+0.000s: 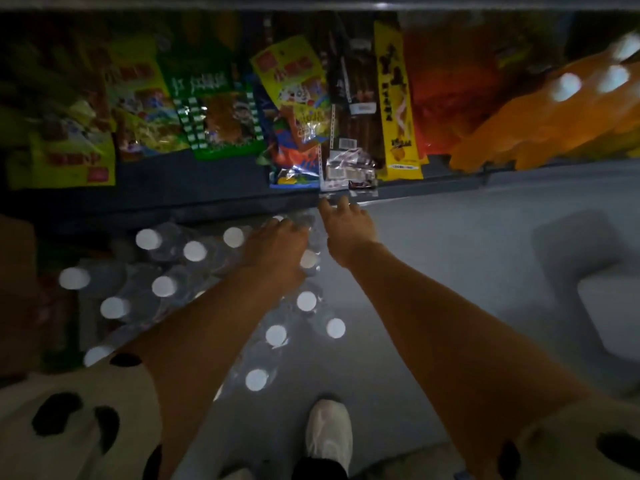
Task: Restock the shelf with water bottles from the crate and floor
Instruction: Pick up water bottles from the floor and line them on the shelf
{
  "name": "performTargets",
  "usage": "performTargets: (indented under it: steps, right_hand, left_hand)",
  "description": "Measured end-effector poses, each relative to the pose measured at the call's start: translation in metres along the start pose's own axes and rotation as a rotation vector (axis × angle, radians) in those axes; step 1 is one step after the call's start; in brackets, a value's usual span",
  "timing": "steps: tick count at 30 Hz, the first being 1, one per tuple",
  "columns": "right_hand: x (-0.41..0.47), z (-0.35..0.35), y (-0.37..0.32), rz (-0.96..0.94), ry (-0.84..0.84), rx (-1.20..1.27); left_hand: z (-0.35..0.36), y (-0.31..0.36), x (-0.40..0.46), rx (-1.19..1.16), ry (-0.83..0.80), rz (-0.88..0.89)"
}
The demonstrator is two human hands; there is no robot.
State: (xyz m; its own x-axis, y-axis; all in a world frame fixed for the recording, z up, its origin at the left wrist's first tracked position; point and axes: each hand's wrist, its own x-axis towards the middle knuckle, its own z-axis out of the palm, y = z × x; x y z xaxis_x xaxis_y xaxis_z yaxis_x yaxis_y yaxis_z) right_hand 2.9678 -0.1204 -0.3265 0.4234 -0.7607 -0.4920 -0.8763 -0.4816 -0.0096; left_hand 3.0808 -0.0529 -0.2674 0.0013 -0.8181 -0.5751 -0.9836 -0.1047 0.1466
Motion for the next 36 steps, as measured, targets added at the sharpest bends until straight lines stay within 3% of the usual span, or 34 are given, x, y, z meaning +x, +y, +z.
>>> performTargets:
  steps: [7,13,19,30,36]
  right_hand:
    - [-0.002,-0.005,0.001,-0.081,0.03,-0.06]
    - [-0.057,-0.077,0.01,-0.151,0.025,-0.133]
    - [-0.158,-0.225,0.016,-0.215,0.043,-0.08]
    - [-0.387,-0.57,-0.014,-0.344,0.172,0.04]
    - [-0.491,-0.708,-0.045,-0.413,0.384,-0.009]
  left_hand:
    - [0.003,-0.008,0.007,0.019,0.034,-0.008]
    - [-0.032,-0.004,-0.037,0.028,0.026,0.015]
    - [-0.116,0.019,-0.126,-0.243,-0.022,0.059]
    - [-0.352,0.049,-0.323,-0.714,0.206,0.366]
    - [-0.467,0.053,-0.421,-0.751,0.449,0.458]
